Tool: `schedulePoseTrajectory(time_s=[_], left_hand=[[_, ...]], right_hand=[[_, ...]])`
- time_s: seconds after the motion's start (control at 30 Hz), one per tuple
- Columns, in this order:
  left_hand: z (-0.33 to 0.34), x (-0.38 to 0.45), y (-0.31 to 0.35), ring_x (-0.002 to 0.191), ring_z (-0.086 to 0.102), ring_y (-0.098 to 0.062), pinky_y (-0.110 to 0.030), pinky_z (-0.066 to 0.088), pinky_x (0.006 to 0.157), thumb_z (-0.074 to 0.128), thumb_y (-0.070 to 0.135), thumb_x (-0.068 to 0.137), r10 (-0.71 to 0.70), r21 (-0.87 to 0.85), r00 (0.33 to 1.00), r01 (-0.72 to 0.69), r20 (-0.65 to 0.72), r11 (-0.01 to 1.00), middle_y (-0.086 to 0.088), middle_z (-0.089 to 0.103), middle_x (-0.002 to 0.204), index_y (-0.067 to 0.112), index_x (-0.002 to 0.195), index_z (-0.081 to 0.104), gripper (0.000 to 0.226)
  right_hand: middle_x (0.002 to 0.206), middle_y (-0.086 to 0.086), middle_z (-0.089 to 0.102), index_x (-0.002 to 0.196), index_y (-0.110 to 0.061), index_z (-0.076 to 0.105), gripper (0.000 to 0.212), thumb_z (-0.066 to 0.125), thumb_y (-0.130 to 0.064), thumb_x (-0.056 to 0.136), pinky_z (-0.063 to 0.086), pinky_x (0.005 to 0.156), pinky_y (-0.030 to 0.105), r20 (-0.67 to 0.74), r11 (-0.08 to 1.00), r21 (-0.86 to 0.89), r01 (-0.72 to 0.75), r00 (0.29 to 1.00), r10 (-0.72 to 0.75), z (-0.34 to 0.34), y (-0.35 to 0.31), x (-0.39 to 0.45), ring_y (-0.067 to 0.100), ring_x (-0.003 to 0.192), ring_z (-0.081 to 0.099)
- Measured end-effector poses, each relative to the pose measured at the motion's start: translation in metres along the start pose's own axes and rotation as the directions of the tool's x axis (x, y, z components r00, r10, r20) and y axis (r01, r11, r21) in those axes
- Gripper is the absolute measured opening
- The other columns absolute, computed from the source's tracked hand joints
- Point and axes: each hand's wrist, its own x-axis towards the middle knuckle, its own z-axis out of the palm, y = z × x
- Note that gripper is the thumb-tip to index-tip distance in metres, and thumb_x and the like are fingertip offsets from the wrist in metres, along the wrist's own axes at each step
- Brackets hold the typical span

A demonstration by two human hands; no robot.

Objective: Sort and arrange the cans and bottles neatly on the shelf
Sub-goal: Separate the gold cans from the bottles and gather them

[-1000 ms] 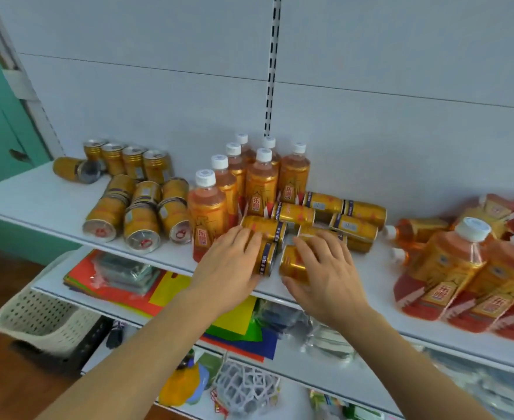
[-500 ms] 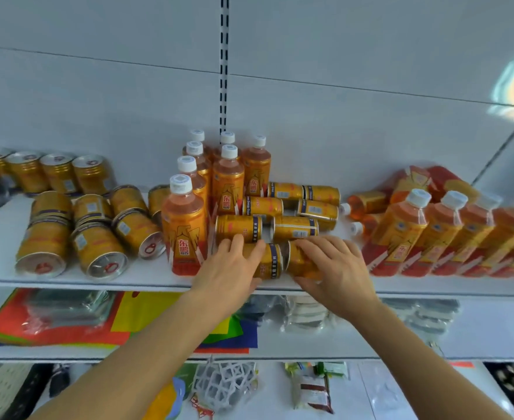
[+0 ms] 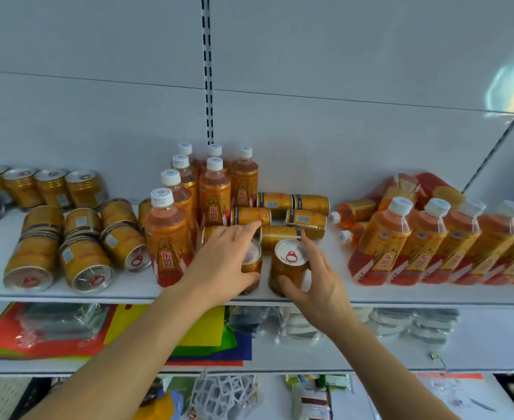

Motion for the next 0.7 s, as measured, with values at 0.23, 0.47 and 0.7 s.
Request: schedulePoseTrajectory(time_s=[0.23,0.47,0.7], left_hand=[[0.04,-0.02,0.013,0.147,0.039,-0.011,-0.026,0.034,0.114,0.089,0.047,0.079,-0.318,-0.355,0.931,0.241,-0.178,0.903,0.007,0.041,0.162,0.03,0.163,0.023,0.108],[0.043,-0.038,0.017,0.119,0.045,0.008,0.0,0.032,0.09,0.089,0.048,0.079,-0.408,-0.472,0.876,0.254,-0.259,0.844,0.021,0.055,0.132,0.031,0.15,0.047,0.085],[0.02,-0.095,-0.01,0.129,0.055,0.004,-0.01,0.047,0.1,0.078,0.058,0.083,-0.385,-0.575,0.868,0.15,-0.312,0.804,0.019,0.061,0.14,0.035,0.15,0.049,0.077]], right_hand=[[0.146,-0.012,0.053,0.162,-0.025,0.034,0.087,0.08,-0.044,0.091,0.044,0.096,0.016,-0.026,0.988,0.153,-0.031,0.999,0.035,0.011,0.005,-0.001,0.001,0.122,0.053],[0.131,-0.013,0.063,0.146,-0.027,0.054,0.071,0.086,-0.044,0.085,0.046,0.094,0.01,-0.11,0.979,0.201,0.002,0.994,0.02,0.009,-0.008,-0.007,-0.001,0.115,0.058],[0.131,-0.01,0.062,0.144,-0.018,0.057,0.07,0.084,-0.043,0.084,0.051,0.097,0.017,-0.178,0.961,0.217,0.174,0.975,-0.136,0.014,-0.07,-0.034,0.008,0.121,0.062]])
